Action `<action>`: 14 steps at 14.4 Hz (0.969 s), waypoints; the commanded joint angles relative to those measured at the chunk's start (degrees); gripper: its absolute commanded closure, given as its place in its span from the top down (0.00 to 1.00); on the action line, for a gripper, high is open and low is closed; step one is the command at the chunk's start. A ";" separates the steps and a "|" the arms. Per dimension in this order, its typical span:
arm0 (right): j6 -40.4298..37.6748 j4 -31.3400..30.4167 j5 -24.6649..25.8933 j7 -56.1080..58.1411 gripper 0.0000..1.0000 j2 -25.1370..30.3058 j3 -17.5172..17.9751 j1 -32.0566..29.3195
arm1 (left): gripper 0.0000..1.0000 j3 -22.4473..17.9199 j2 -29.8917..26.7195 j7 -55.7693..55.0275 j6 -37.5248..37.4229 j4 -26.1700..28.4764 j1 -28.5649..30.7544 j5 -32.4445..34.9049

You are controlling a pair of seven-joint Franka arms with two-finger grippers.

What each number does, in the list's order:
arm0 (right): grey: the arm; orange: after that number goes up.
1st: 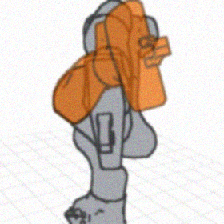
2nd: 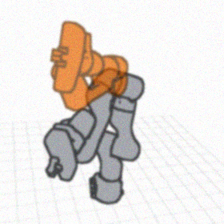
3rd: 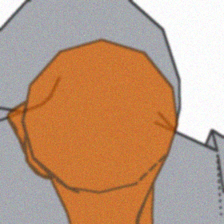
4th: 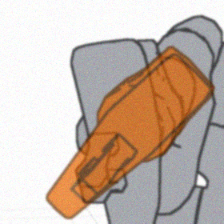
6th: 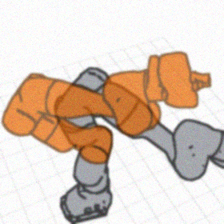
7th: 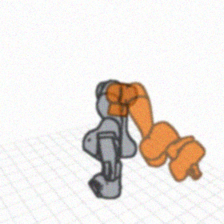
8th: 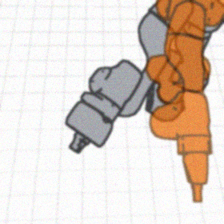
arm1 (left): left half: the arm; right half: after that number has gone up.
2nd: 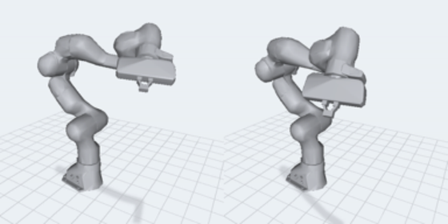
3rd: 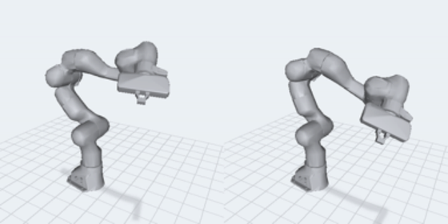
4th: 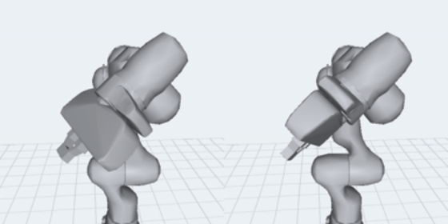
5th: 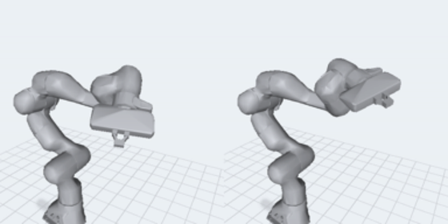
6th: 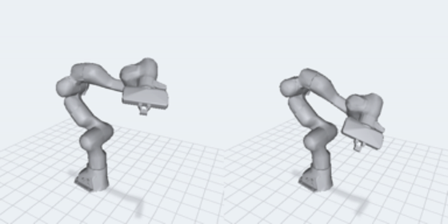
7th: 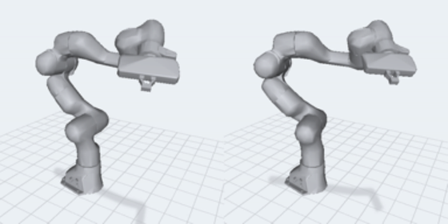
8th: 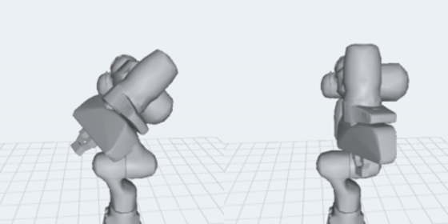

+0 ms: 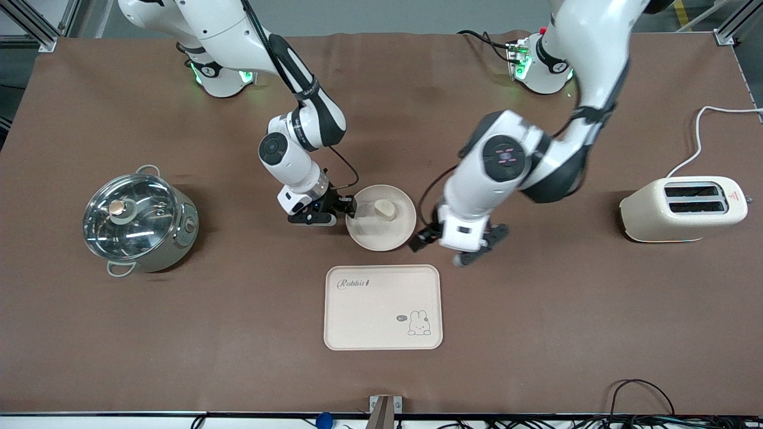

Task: Place bun in plate and plate on tray
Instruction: 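Raise the left gripper away while the right gripper holds the plate rim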

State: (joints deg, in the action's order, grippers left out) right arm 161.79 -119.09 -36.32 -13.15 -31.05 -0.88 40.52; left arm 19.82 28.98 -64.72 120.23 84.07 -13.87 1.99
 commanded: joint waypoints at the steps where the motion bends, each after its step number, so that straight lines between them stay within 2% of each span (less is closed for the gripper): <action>1: 0.37 0.17 -0.86 1.20 0.40 -0.07 -0.35 1.23 | 1.00 -0.04 -6.63 8.53 -6.30 1.28 5.23 0.73; 4: 0.37 0.26 -0.77 1.20 0.22 -0.07 -0.35 1.32 | 1.00 0.05 -12.44 20.03 -11.40 1.19 13.23 0.73; 5: 0.37 0.26 -0.77 1.20 0.20 -0.07 -0.35 1.32 | 1.00 0.05 -14.02 23.99 -12.98 1.10 15.43 0.73; 6: 0.37 0.26 -0.77 1.20 0.16 -0.07 -0.35 1.32 | 1.00 0.05 -15.25 27.42 -14.74 0.84 17.45 0.73; 8: 0.37 0.26 -0.77 1.20 0.03 -0.07 -0.35 1.32 | 1.00 -0.04 -17.45 32.27 -17.91 0.49 20.18 0.73; 12: 0.02 0.08 -0.86 1.03 0.01 1.60 -0.35 0.97 | 1.00 -0.22 -20.62 41.41 -26.07 -2.40 23.18 0.73; 14: -2.60 -0.36 -0.95 -0.56 0.01 6.07 -0.35 0.79 | 1.00 -0.04 -22.98 45.63 -29.42 -2.68 24.94 0.73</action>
State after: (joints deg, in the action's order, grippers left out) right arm 161.85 -118.08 -36.32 -12.98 -29.90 -0.97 41.37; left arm 19.45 8.62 -23.03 94.43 82.15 9.72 2.02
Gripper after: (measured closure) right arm 0.952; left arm 0.000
